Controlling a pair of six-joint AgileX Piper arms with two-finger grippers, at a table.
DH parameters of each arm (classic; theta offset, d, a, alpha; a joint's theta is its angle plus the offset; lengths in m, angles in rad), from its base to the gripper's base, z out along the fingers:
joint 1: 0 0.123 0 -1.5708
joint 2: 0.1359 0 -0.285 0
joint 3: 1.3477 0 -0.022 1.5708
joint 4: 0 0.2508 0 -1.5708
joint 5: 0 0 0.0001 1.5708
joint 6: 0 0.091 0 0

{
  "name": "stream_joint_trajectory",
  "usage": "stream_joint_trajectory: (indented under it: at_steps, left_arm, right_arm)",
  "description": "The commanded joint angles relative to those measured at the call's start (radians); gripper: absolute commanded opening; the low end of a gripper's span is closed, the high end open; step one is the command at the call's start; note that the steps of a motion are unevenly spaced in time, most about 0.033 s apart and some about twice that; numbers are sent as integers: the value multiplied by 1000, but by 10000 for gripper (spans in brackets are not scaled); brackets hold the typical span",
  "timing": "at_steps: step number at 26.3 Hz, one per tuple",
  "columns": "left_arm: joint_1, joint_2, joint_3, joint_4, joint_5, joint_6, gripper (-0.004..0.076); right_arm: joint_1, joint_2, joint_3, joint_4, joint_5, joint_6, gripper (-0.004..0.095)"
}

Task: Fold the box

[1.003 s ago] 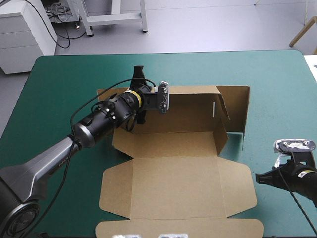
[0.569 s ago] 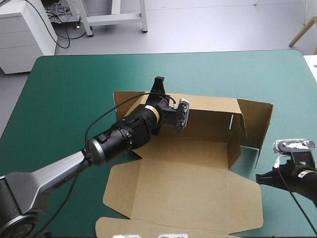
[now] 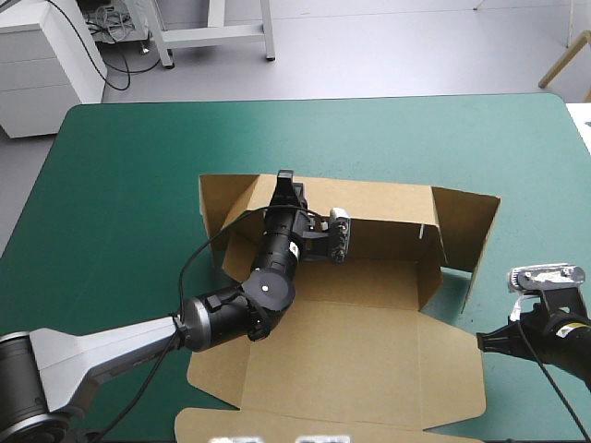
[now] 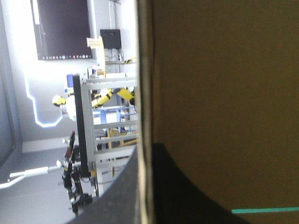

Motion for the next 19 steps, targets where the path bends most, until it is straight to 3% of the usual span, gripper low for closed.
stream_joint_trajectory:
  at_steps: [1,4,15,19]
  left_arm:
    - [-4,-44,-20,34,119,-37,-10]
    - [-4,-44,-20,29,162,-66,-10]
    - [-4,-44,-20,19,111,-66,-10]
    - [-4,-44,-20,19,111,-57,-10]
  right_arm:
    - [-4,-3,-25,10,-29,-9,-4]
    - [-4,-3,-25,10,-29,-9,-4]
    - [-4,-3,-25,48,-33,-25,0]
    - [-4,-3,-25,109,-45,-32,143]
